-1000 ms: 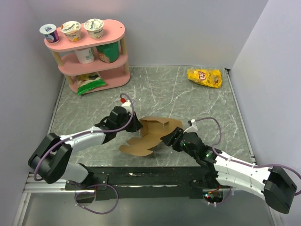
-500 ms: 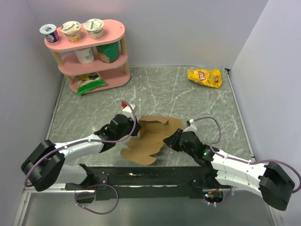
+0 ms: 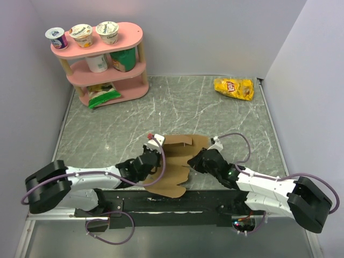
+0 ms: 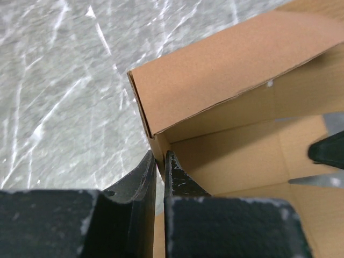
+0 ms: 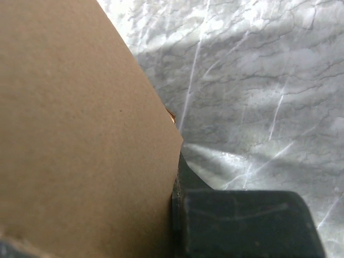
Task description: Fold the paper box
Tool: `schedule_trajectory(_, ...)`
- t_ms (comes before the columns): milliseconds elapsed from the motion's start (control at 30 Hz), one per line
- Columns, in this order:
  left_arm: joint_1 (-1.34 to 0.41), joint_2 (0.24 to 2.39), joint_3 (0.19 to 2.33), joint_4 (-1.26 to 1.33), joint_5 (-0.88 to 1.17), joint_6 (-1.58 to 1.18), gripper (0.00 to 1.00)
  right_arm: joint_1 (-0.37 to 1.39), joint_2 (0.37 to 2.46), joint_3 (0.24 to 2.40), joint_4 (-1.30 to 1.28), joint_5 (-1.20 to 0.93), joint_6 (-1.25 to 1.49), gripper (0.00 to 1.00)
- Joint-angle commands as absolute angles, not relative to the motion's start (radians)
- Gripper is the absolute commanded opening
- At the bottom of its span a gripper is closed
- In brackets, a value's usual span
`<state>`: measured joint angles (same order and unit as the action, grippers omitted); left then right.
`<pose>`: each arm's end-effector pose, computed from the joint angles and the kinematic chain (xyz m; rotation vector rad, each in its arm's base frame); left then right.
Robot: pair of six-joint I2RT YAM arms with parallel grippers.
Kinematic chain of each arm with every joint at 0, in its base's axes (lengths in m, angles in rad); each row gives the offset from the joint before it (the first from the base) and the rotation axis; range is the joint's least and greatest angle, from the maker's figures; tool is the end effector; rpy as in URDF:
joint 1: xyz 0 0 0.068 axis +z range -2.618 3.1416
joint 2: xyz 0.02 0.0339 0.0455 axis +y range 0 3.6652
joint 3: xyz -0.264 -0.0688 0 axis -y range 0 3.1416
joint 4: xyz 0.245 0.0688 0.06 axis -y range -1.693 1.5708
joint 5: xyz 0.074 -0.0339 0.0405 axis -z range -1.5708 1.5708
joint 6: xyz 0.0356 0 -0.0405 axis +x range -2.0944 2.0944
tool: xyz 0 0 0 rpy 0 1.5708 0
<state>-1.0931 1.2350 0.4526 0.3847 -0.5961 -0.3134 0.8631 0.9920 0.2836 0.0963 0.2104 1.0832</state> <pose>0.1301 -0.2079 0.1925 0.3586 1.8800 -0.3665 0.1290 0.1393 0.1581 0.3784 2.2744 0.8524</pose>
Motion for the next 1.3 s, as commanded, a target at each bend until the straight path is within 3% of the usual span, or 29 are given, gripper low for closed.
schedule_trajectory(0,-1.178,1.333,0.508,0.427,-0.759,-0.314,0.01,0.882,1.022,0.313,0.182,0.251,1.023,0.13)
schedule_trajectory(367,-1.255,1.443,0.577,0.42,-0.857,-0.374,0.01,0.979,1.164,0.465,0.026,0.39,0.897,0.11)
schedule_trajectory(767,-1.285,1.477,0.6,0.354,-0.89,-0.477,0.01,1.011,1.287,0.558,0.064,0.379,0.942,0.11)
schedule_trajectory(1033,-1.273,1.46,0.649,0.207,-0.942,-0.575,0.01,1.019,1.263,0.523,0.006,0.411,1.015,0.15)
schedule_trajectory(1167,-1.217,1.411,0.641,0.16,-0.884,-0.638,0.01,1.015,1.207,0.405,0.011,0.433,1.057,0.23)
schedule_trajectory(1267,-1.197,1.391,0.624,0.158,-0.858,-0.663,0.01,1.012,1.186,0.351,0.057,0.413,1.077,0.23)
